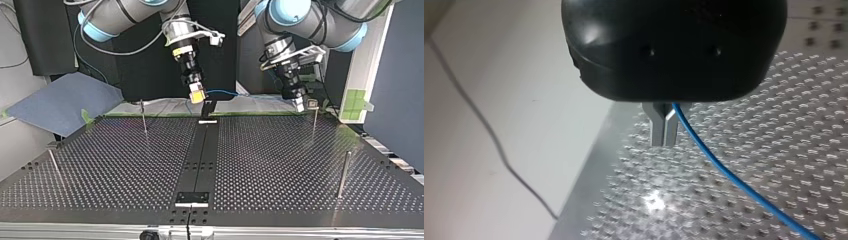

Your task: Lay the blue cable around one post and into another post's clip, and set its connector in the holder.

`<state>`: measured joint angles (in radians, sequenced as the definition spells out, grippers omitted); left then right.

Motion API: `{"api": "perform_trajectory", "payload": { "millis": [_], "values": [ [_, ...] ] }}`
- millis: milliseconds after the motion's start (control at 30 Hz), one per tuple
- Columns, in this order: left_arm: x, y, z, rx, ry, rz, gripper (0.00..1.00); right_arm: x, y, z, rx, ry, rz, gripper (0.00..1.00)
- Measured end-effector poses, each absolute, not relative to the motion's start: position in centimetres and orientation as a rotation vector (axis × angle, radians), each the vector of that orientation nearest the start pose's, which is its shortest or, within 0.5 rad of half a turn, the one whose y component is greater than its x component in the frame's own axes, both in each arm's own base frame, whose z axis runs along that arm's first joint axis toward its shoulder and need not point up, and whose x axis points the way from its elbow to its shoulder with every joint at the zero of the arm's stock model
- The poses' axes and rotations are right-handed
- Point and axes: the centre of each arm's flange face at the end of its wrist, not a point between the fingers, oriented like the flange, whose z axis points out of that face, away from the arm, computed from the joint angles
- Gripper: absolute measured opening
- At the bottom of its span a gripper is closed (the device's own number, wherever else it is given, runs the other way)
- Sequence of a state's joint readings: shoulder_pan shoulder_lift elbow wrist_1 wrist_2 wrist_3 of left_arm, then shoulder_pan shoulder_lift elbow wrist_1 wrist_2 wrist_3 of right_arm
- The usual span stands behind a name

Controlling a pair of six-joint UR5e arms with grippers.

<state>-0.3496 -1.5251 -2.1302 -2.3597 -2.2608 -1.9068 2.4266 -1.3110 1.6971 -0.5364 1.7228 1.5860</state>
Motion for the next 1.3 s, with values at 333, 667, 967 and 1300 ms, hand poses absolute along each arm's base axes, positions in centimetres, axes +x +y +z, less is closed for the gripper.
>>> {"api": "perform_trajectory", "payload": {
  "millis": [333,667,967,1300],
  "values": [
    [38.1,-17.6,37.4,-0.625,1.161,-0.107,0.0,53.3,-30.0,37.7,1.548,-0.718,1.872,0.0],
    [38.6,-16.6,41.5,-0.624,1.138,-0.069,0.0,54.7,-30.4,41.0,1.514,-0.666,1.945,0.0],
    [39.7,-15.2,43.4,-0.63,1.144,-0.029,0.0,56.2,-30.9,41.4,1.517,-0.649,1.974,0.0],
    [40.9,-12.6,46.5,-0.624,1.131,-0.029,0.0,57.9,-31.5,42.3,1.521,-0.633,1.997,0.0]
  ]
}}
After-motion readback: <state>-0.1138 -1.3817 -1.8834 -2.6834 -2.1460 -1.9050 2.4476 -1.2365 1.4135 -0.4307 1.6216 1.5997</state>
